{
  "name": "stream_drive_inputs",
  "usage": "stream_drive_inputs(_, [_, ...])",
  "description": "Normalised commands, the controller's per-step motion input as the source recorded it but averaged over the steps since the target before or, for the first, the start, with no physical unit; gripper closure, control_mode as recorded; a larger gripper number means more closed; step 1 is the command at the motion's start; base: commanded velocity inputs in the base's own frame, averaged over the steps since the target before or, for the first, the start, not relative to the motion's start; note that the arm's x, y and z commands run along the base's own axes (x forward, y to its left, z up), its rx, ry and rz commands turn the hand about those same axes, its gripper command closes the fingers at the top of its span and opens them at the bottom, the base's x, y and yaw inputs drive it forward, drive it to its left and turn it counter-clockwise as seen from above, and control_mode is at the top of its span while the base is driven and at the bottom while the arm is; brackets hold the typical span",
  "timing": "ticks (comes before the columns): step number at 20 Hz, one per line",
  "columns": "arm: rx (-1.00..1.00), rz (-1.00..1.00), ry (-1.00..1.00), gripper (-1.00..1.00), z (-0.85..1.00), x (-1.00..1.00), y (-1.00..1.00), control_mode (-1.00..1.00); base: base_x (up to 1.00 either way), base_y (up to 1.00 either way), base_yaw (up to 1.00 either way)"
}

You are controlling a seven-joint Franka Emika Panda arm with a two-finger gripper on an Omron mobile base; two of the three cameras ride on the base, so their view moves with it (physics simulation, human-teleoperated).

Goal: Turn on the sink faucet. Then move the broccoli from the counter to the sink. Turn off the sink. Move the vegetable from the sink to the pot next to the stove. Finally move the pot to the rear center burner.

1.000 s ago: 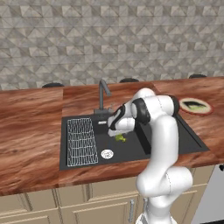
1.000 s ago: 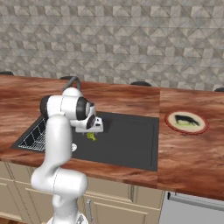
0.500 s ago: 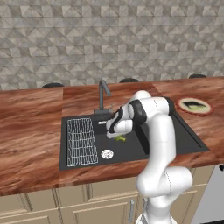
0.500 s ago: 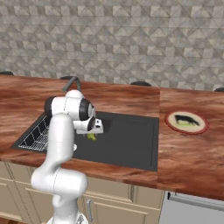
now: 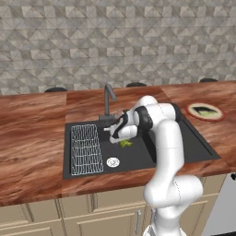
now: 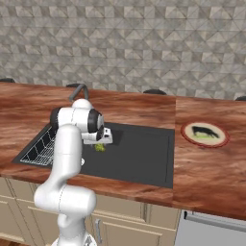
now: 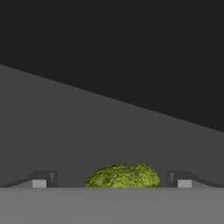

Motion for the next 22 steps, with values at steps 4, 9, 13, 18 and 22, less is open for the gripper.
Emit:
stream_drive_inputs(4, [0.0, -0.01, 0.0, -1.0, -0.2, -0.14, 0.0, -1.0, 0.0, 0.0, 0.0])
stream_drive_inputs(9, [0.0, -0.04, -0.01, -1.0, -0.12, -0.26, 0.0, -1.0, 0.0, 0.0, 0.0])
stream_drive_inputs(13, [0.0, -0.05, -0.01, -1.0, -0.1, -0.3, -0.06, -1.0, 0.0, 0.0, 0.0])
stream_drive_inputs(18, [0.0, -0.03, -0.04, -1.0, -0.08, -0.14, -0.06, -1.0, 0.0, 0.0, 0.0])
stream_drive_inputs(22, [0.0, 0.0, -0.06, -1.0, -0.13, 0.0, -0.02, -1.0, 0.0, 0.0, 0.0])
